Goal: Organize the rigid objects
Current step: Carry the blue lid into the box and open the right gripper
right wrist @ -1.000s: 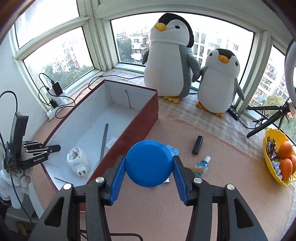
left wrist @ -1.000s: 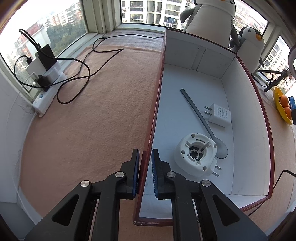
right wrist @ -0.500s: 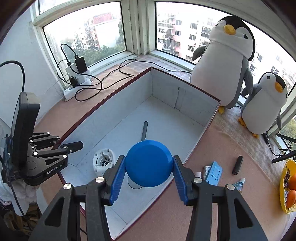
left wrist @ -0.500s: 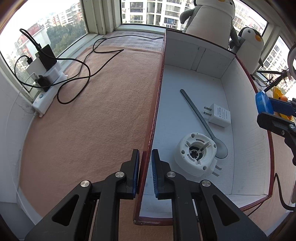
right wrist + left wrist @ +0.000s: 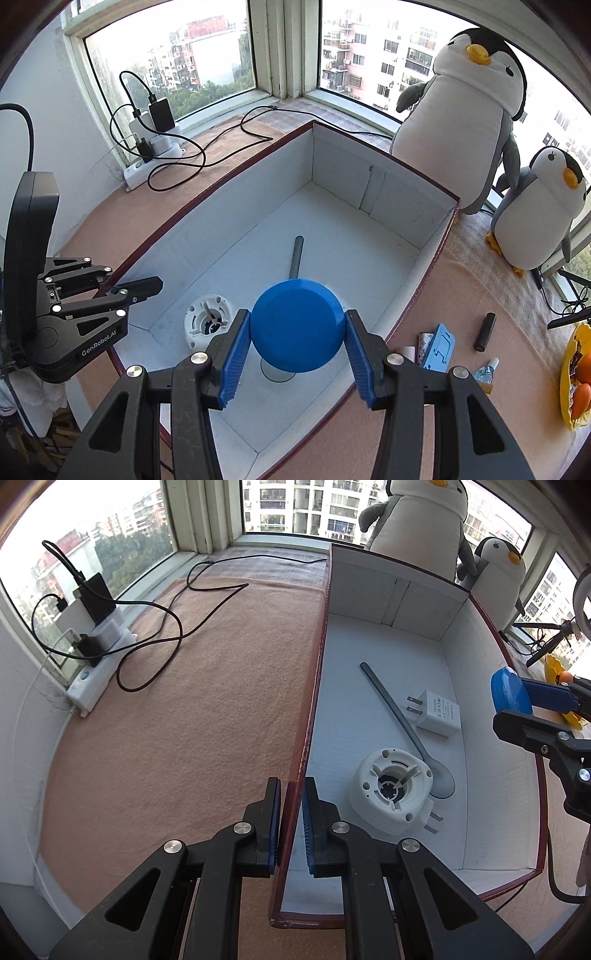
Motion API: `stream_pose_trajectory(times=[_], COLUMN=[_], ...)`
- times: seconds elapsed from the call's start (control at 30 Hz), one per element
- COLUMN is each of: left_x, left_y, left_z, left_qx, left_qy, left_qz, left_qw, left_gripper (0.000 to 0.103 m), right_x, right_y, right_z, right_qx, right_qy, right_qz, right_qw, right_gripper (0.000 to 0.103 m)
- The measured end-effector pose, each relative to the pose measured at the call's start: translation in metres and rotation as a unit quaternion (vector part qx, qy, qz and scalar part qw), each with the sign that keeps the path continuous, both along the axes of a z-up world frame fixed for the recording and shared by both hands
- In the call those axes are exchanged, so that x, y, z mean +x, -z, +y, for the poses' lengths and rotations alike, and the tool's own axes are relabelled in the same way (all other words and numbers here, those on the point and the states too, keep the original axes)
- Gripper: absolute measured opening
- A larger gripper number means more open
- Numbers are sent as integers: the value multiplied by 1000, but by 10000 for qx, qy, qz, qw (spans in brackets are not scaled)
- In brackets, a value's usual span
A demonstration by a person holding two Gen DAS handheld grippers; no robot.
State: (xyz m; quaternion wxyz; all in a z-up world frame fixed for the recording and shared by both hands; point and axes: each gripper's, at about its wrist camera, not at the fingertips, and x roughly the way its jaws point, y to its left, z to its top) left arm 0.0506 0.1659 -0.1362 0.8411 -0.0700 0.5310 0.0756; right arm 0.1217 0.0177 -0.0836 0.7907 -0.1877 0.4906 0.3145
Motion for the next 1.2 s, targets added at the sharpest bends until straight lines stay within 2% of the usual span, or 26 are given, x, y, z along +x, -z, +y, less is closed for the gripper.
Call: stream_pose_trajectory(times=[0.17,0.7,0.73,0.83,1.2], left_x=[-2,-2,-2,-2,-2], left_y=[0,-1,-1,-1,-1], left_z=[2,2,2,2,2], left_qx=[37,37,39,35,77], left_qy=[-6,0,-1,1,6], left_qz=[-50,-96,-96,-96,-93], left_qw=[10000,9999,9999,9999,9999], left_gripper=[5,5,5,5,5], right_x=[-1,-1,0,0,1], right_y=[2,7,7,5,-6], right_z=[2,10,10,10,-9], right_qx=[-42,-57,-32,7,204], right_qy=[-32,-74,-85,-98,93], right_qz=[9,93,112,80,-26], right_qw=[10000,9999,9999,9999,9997], right_gripper=[46,46,48,69,70])
